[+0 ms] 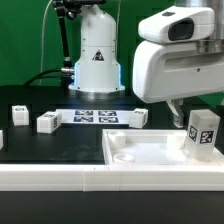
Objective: Assemble one leg
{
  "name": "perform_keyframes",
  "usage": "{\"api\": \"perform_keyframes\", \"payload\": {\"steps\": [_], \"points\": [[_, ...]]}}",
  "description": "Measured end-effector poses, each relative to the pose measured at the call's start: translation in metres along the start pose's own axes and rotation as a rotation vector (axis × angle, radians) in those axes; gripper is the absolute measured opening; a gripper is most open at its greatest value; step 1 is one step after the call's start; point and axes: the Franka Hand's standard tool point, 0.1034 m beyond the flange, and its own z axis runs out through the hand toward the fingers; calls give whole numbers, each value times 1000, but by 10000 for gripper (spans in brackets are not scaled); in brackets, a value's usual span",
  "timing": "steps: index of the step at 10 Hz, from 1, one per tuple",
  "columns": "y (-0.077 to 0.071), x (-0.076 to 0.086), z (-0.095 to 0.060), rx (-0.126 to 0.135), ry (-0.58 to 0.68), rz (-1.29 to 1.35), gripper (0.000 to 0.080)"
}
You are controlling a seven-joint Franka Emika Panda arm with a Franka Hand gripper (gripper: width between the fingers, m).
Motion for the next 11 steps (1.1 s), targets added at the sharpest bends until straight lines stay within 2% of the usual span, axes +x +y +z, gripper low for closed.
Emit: {"api": "perform_keyframes", "payload": {"steps": [1,2,7,9,11], "points": [[0,0,0,0,0,0,395],[0,0,0,0,0,0,288],[-1,0,0,0,7,67,288],[-3,-6,0,-9,70,350,290],[-1,-6,0,-1,95,547,290]]}}
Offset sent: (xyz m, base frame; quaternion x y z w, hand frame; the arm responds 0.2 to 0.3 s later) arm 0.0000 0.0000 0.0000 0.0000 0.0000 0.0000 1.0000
